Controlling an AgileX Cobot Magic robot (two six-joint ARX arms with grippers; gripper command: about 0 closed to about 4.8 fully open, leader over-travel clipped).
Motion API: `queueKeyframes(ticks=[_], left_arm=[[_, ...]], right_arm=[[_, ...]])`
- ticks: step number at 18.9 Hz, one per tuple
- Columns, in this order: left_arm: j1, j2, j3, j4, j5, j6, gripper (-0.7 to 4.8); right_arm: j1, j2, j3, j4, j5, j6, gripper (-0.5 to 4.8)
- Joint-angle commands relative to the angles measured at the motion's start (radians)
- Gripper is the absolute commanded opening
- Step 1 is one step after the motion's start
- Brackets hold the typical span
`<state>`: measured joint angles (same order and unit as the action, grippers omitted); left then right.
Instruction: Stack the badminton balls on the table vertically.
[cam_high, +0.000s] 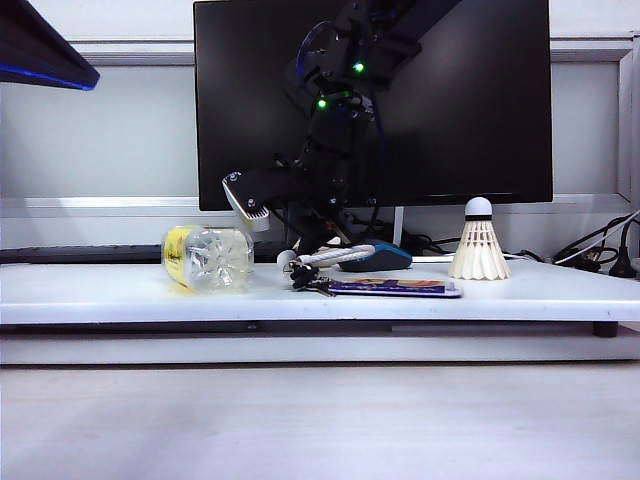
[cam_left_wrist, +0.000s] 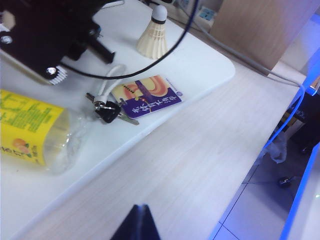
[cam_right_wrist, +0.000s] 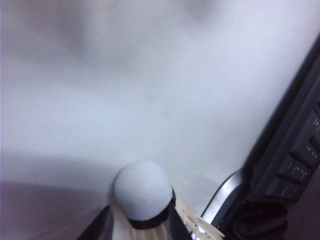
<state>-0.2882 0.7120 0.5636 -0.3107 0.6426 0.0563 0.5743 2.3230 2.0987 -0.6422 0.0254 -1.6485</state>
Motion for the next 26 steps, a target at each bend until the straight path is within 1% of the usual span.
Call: queueKeyframes(ticks=[1, 7, 8, 9, 10, 12, 19, 23, 26], left_arm=[[0.0, -0.001, 0.003, 0.012, 0.01, 0.007, -0.05], [0.0, -0.001, 0.003, 0.012, 0.009, 0.007, -0.06], [0.0, -0.001, 0.003, 0.012, 0.009, 0.007, -0.05], [0.0, -0.001, 0.003, 0.012, 0.009, 0.007, -0.06], [0.0, -0.001, 0.003, 0.012, 0.009, 0.007, -0.06], [0.0, -0.001, 0.003, 0.012, 0.009, 0.007, -0.05], [0.0, -0.001, 0.003, 0.013, 0.008, 0.008, -0.05], [0.0, -0.001, 0.003, 0.013, 0.008, 0.015, -0.06], [0.0, -0.001, 0.003, 0.015, 0.008, 0.015, -0.06]], right_arm=[[0.001, 0.014, 0.002, -0.01, -0.003, -0.002, 1.41], [0.001, 0.028, 0.002, -0.011, -0.004, -0.001, 1.4], [0.001, 0.029, 0.002, -0.011, -0.005, 0.0, 1.36], [0.001, 0.028, 0.002, -0.008, -0.005, 0.002, 1.13], [0.001, 0.028, 0.002, 0.006, -0.003, 0.009, 1.07], [0.001, 0.026, 0.002, 0.039, -0.001, 0.048, 1.07], [0.001, -0.002, 0.002, 0.053, 0.0, 0.138, 1.07], [0.001, -0.061, 0.002, 0.066, -0.002, 0.237, 1.07], [0.001, -0.108, 0.002, 0.063, -0.011, 0.266, 1.07]])
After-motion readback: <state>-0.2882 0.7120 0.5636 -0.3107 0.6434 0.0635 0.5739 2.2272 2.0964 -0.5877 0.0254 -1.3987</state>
